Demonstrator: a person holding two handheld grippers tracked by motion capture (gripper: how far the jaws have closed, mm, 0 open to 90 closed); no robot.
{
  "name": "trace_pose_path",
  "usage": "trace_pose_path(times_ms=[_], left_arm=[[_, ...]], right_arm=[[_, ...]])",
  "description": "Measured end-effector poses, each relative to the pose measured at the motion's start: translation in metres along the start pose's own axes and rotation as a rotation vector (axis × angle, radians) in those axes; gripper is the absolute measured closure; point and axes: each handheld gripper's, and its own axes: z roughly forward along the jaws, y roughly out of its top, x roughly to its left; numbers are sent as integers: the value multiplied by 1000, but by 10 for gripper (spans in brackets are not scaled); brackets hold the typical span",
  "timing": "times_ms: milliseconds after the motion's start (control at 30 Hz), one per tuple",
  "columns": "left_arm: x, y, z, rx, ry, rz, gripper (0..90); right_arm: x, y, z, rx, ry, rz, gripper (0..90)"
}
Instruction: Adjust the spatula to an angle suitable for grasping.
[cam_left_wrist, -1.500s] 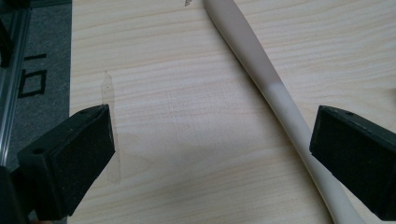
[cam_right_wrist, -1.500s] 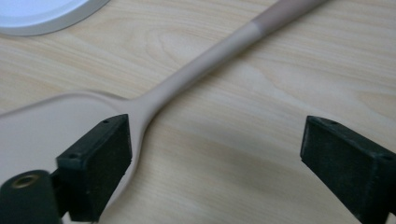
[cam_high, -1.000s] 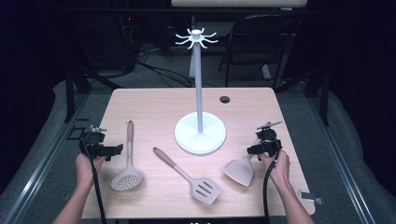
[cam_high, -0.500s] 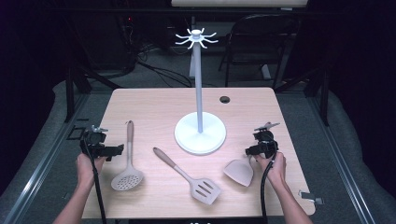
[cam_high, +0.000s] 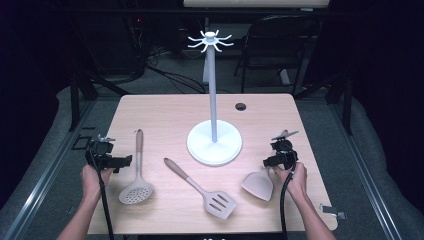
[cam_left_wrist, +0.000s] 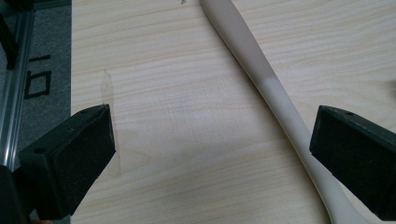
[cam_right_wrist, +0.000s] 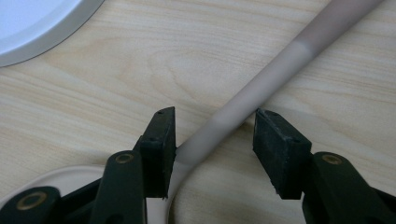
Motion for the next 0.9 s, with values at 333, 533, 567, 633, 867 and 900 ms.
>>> trace_pose_path(times_ms=[333,533,567,633,867,900], left_arm=[[-1,0,-1,1,-1,1,1],[-1,0,0,2,-4,-1,1],[-1,0,0,0,-5,1,1],[-2,1,-1,0,-6,2,1],[-2,1,-1,-5,-9,7,1],[-2,1,-1,-6,-9,6,1]], right_arm=[[1,2,-3,39,13,-48,556],[1,3,-6,79,11,-102,597],[0,2,-7,84,7,-110,606],[-1,2,-8,90,7,-116,615],[-5,1,-12,128,-14,-148,641],[-6,1,-13,140,-15,-158,645]])
